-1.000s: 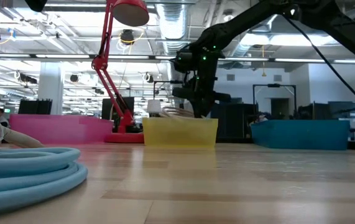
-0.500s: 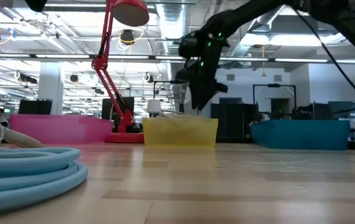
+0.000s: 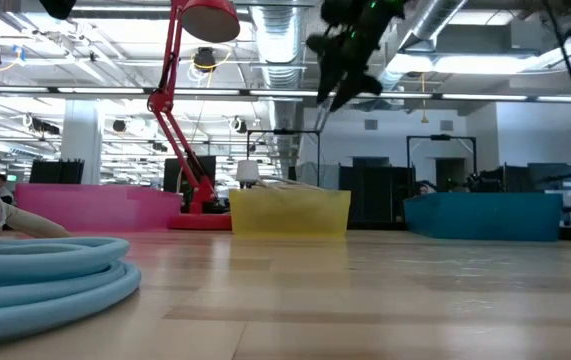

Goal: Sort HDMI cables
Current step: Put the light brown HDMI cable into the yellow bin

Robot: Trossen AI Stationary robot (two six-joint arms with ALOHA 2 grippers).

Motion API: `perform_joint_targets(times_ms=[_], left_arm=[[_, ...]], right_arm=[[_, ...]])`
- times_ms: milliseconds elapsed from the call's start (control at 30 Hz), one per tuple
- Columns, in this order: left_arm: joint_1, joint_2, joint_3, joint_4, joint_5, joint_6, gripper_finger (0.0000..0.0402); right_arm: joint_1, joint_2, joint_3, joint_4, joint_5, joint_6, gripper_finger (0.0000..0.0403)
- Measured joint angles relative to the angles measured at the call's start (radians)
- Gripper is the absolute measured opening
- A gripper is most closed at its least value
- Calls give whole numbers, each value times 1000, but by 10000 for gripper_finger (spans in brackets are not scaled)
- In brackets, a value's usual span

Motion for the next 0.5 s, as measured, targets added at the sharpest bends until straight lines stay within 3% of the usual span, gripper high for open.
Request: perform_joint_targets(times_ms=[233,500], left_arm=[[0,53,0,0,21,-53,6],[0,262,0,1,27,-75,6]], right_arm=[[51,-140,0,-22,-41,-19,171],[137,-258,0,-57,-37,-76,143]])
